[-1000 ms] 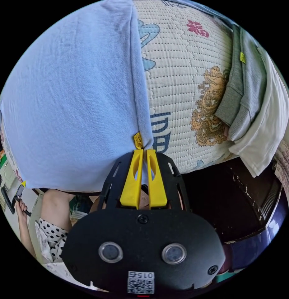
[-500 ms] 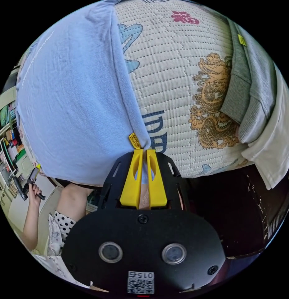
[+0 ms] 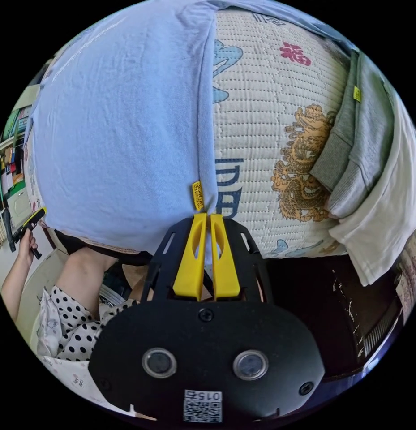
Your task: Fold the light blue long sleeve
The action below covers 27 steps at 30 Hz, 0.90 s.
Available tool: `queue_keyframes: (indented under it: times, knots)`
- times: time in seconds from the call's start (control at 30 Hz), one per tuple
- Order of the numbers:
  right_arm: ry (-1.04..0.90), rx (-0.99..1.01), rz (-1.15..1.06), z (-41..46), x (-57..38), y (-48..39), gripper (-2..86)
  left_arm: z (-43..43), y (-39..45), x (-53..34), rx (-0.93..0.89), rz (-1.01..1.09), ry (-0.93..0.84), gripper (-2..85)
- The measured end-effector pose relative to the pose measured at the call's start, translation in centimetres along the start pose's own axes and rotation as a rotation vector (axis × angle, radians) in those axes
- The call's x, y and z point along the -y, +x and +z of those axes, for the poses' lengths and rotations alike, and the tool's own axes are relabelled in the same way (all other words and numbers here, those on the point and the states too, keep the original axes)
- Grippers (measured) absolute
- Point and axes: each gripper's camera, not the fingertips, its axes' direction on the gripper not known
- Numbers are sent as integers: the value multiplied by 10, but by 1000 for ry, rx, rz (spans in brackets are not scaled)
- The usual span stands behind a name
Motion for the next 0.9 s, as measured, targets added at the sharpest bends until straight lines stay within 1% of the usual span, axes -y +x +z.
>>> queue_keyframes:
  times: [0.17,0.3,0.4,0.5,0.63,0.7,0.77,0.83,0.9]
  knots:
    - [-16,-89,-77,3,16,-6,4,51,11,-22,53,77,-19,-7]
    - [-10,-91,-27,3,32,4,5,96,6,-49,36,31,2,-8]
    - [-9,-101,-14,3,44,11,5,129,15,-73,92,51,35,-7]
    - [-1,-113,14,0,55,19,6,160,17,-94,107,40,46,-6]
    - [8,-58,119,-5,70,43,7,190,-4,-114,1,-20,11,-2]
    - [18,0,158,-8,78,63,8,206,-21,-130,-137,-61,-13,1]
    - [20,52,164,-10,85,80,9,213,-24,-144,-219,-44,-1,4]
    - [25,97,146,-12,91,96,10,214,-15,-156,-225,11,18,9]
    - [37,154,130,-14,98,117,12,209,13,-165,-164,96,77,30]
